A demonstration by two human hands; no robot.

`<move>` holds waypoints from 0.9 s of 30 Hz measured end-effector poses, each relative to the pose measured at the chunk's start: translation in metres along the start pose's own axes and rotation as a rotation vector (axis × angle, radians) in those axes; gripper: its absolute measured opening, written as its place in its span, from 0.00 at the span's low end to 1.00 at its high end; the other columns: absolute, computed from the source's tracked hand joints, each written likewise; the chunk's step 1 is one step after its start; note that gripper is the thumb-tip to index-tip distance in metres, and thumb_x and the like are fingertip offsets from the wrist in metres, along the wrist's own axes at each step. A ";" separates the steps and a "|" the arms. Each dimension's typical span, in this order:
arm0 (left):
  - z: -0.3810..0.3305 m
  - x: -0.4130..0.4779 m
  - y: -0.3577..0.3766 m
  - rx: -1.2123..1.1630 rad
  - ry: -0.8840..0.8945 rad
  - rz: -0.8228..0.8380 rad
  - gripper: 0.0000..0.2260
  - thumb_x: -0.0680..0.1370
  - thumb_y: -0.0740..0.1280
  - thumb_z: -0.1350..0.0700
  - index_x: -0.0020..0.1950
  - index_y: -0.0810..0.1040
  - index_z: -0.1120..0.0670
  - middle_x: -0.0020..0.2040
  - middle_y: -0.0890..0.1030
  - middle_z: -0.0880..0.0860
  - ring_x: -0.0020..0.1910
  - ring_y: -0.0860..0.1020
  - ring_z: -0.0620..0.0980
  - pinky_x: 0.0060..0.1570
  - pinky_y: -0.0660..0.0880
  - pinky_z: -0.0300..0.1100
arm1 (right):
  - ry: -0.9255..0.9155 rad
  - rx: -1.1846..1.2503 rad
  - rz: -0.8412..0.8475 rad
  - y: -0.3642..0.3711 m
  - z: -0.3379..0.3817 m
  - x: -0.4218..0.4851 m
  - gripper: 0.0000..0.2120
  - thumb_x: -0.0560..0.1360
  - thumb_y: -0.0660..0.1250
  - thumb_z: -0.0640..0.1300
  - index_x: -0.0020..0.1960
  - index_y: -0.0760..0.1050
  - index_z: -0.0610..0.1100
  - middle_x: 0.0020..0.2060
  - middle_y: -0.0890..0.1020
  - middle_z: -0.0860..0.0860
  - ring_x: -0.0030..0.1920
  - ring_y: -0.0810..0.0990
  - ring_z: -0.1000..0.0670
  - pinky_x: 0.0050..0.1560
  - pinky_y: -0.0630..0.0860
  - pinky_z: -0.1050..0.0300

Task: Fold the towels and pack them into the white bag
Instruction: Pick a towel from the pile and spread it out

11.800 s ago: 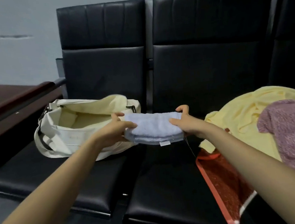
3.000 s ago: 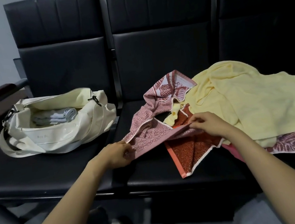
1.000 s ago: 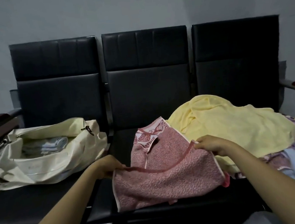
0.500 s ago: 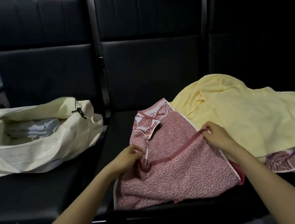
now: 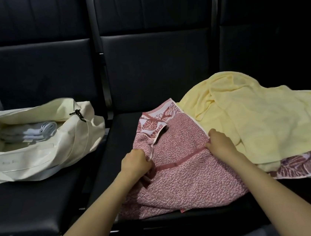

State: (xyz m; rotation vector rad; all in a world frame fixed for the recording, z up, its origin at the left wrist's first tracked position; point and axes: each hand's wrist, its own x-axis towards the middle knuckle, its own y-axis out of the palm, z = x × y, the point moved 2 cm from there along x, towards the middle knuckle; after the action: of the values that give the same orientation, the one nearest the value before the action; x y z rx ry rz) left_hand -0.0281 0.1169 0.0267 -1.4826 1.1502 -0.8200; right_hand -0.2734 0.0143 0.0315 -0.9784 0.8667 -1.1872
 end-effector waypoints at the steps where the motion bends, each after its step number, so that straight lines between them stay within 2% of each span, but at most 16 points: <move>1: 0.004 0.001 -0.001 -0.024 -0.018 0.002 0.10 0.75 0.67 0.52 0.43 0.77 0.59 0.42 0.77 0.54 0.41 0.77 0.54 0.39 0.73 0.44 | 0.017 -0.002 -0.004 -0.001 0.001 0.000 0.12 0.78 0.66 0.44 0.56 0.67 0.39 0.48 0.78 0.43 0.44 0.76 0.44 0.40 0.69 0.54; 4: 0.026 0.006 -0.012 -0.242 -0.119 -0.048 0.09 0.76 0.66 0.55 0.43 0.80 0.60 0.40 0.79 0.55 0.40 0.76 0.53 0.39 0.69 0.42 | 0.069 -0.015 0.009 -0.003 -0.001 0.000 0.10 0.78 0.65 0.45 0.50 0.67 0.40 0.44 0.76 0.44 0.41 0.73 0.46 0.35 0.66 0.54; 7: 0.059 0.013 -0.019 -0.517 -0.236 -0.082 0.09 0.78 0.66 0.57 0.38 0.77 0.58 0.34 0.75 0.55 0.35 0.72 0.51 0.38 0.65 0.41 | 0.083 0.043 0.031 -0.004 -0.005 0.000 0.11 0.78 0.66 0.47 0.53 0.73 0.39 0.48 0.79 0.44 0.42 0.73 0.47 0.36 0.65 0.56; 9: 0.076 0.012 -0.018 -0.729 -0.308 -0.059 0.12 0.78 0.66 0.59 0.35 0.74 0.59 0.30 0.72 0.56 0.29 0.68 0.51 0.34 0.65 0.42 | 0.062 0.167 -0.009 -0.007 -0.006 0.001 0.13 0.78 0.66 0.47 0.57 0.75 0.38 0.50 0.80 0.43 0.43 0.73 0.47 0.37 0.65 0.57; 11: 0.087 0.009 -0.016 -0.992 -0.363 -0.012 0.14 0.80 0.63 0.62 0.34 0.75 0.59 0.27 0.74 0.55 0.25 0.70 0.50 0.30 0.68 0.41 | 0.030 0.301 -0.079 -0.014 -0.005 0.001 0.13 0.78 0.67 0.47 0.56 0.77 0.38 0.49 0.80 0.43 0.43 0.74 0.47 0.36 0.64 0.57; 15: 0.084 -0.005 -0.029 -1.473 -0.432 0.081 0.11 0.81 0.60 0.63 0.41 0.76 0.62 0.26 0.79 0.55 0.22 0.77 0.48 0.24 0.75 0.36 | 0.008 0.653 -0.143 -0.023 -0.007 -0.005 0.10 0.75 0.70 0.48 0.51 0.79 0.42 0.47 0.81 0.46 0.47 0.77 0.45 0.43 0.69 0.53; 18: 0.080 -0.012 -0.041 -1.709 -0.451 0.105 0.09 0.81 0.61 0.61 0.43 0.76 0.60 0.28 0.80 0.55 0.23 0.78 0.47 0.24 0.75 0.37 | 0.057 0.941 -0.095 -0.032 -0.007 -0.014 0.04 0.74 0.72 0.46 0.44 0.79 0.46 0.47 0.82 0.42 0.47 0.80 0.42 0.51 0.76 0.46; 20: 0.080 -0.013 -0.049 -1.726 -0.435 0.101 0.07 0.81 0.61 0.60 0.46 0.75 0.60 0.32 0.80 0.56 0.25 0.79 0.48 0.27 0.77 0.39 | 0.057 1.062 -0.074 -0.048 -0.001 -0.020 0.03 0.75 0.71 0.41 0.43 0.78 0.45 0.45 0.81 0.41 0.42 0.80 0.45 0.48 0.75 0.50; 22: 0.080 -0.013 -0.063 -1.569 -0.356 0.061 0.06 0.82 0.60 0.58 0.48 0.75 0.57 0.38 0.78 0.55 0.29 0.79 0.47 0.30 0.77 0.40 | 0.031 1.105 -0.089 -0.071 0.007 -0.024 0.03 0.75 0.70 0.39 0.43 0.77 0.45 0.43 0.80 0.44 0.41 0.78 0.48 0.48 0.74 0.54; 24: 0.078 -0.012 -0.086 -1.369 -0.280 -0.069 0.07 0.83 0.59 0.55 0.49 0.73 0.55 0.42 0.77 0.55 0.33 0.77 0.47 0.30 0.75 0.39 | 0.003 1.126 -0.099 -0.095 0.016 -0.027 0.02 0.75 0.70 0.40 0.45 0.77 0.45 0.43 0.80 0.46 0.42 0.78 0.49 0.46 0.75 0.56; 27: 0.068 -0.014 -0.133 -1.192 -0.191 -0.252 0.08 0.83 0.58 0.53 0.45 0.71 0.52 0.43 0.77 0.55 0.36 0.75 0.48 0.35 0.74 0.42 | -0.041 1.150 -0.112 -0.132 0.026 -0.028 0.02 0.76 0.69 0.41 0.47 0.76 0.45 0.43 0.79 0.47 0.39 0.78 0.51 0.38 0.74 0.61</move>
State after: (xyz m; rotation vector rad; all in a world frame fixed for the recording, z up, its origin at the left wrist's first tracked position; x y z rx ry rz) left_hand 0.0621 0.1517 0.1419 -2.6372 1.3834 -0.0506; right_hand -0.2980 0.0336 0.1657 -0.0953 0.0009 -1.4598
